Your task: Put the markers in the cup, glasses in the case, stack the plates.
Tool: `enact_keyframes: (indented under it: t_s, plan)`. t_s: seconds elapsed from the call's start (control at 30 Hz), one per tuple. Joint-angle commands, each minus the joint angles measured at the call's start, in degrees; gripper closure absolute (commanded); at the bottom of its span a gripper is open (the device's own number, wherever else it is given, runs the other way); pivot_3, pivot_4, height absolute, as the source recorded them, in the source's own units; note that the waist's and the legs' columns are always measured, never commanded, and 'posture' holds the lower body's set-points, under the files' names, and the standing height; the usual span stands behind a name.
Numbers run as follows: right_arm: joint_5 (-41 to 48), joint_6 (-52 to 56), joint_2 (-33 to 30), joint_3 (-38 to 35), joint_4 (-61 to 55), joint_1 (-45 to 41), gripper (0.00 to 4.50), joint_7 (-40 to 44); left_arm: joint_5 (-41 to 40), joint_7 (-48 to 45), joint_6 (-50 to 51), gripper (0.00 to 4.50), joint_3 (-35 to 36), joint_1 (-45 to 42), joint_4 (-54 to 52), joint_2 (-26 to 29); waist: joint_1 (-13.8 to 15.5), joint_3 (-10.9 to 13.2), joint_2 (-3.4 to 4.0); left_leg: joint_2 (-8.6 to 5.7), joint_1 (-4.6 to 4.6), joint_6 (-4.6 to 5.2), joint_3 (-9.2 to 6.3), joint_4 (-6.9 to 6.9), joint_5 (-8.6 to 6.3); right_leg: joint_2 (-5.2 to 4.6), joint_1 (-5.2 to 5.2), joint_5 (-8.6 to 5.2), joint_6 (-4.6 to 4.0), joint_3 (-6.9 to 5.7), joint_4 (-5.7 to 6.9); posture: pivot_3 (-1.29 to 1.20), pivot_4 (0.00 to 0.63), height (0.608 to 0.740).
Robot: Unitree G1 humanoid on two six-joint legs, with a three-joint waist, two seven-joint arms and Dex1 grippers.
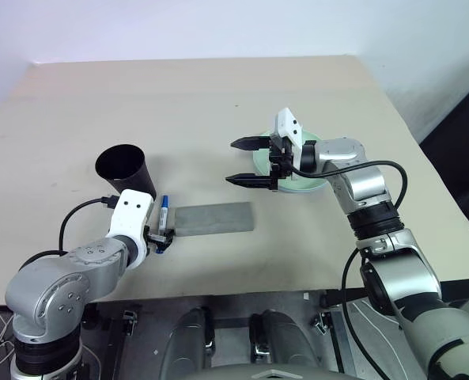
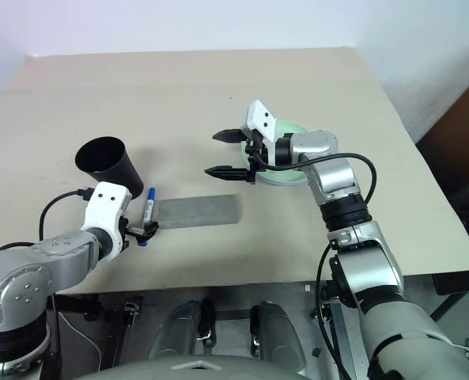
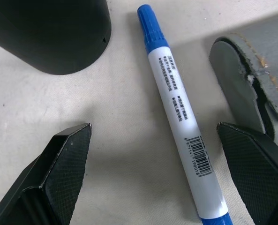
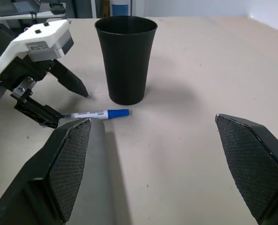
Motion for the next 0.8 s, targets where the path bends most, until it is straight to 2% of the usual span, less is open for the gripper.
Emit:
enact_keyframes:
  t_s: [0.03, 0.1, 0.2, 0.57, 0.8]
  plan:
    - [-0.14, -1.33, 0.13, -0.73, -0.08, -1.0, 0.03, -0.21, 2.9, -0.39, 1.28, 0.0, 0.32, 0.19, 0.19, -0.57, 0.01, 0.0, 0.0, 0.0, 0.02, 0.0, 0.0, 0.0, 0.0, 0.0, 0.02, 0.0, 0.0, 0.0, 0.0, 0.0, 0.15, 0.715]
    - [-0.18, -1.3, 0.21, -0.85, -0.05, -1.04, 0.03, -0.19, 3.72, -0.66, 1.28, 0.0, -0.3, -0.04, -0.02, -1.04, 0.07, 0.0, 0.0, 0.01, 0.08, -0.01, -0.01, 0.0, 0.0, 0.0, 0.07, 0.0, -0.01, -0.01, 0.0, 0.0, 0.15, 0.715]
    - [-0.49, -1.65, 0.34, -0.82, 0.35, -1.13, 0.0, -0.39, 4.17, -1.5, 1.28, 0.54, -1.05, 0.14, 0.15, -0.84, 0.03, 0.0, 0.0, 0.0, 0.16, -0.02, -0.01, 0.0, -0.01, -0.01, 0.16, 0.0, -0.01, 0.0, 0.0, 0.0, 0.15, 0.715]
    - [-1.14, -2.62, 0.35, -0.87, 0.95, -1.01, 0.0, -1.04, 5.53, -4.27, 1.28, 4.12, -2.27, -0.02, -0.57, 0.86, -0.17, 0.0, 0.0, 0.03, 0.23, -0.06, -0.02, -0.04, -0.03, 0.0, 0.19, -0.01, -0.03, 0.0, 0.0, 0.0, 0.15, 0.715]
    - [-1.53, -3.47, 0.62, -0.83, 1.69, -1.11, 0.0, -1.45, 6.7, -6.07, 1.28, 4.2, -1.43, -1.5, -1.48, 1.83, -0.16, 0.01, 0.01, 0.03, 0.22, -0.12, -0.02, -0.07, -0.06, 0.0, 0.18, -0.01, -0.03, 0.0, -0.03, 0.0, 0.15, 0.715]
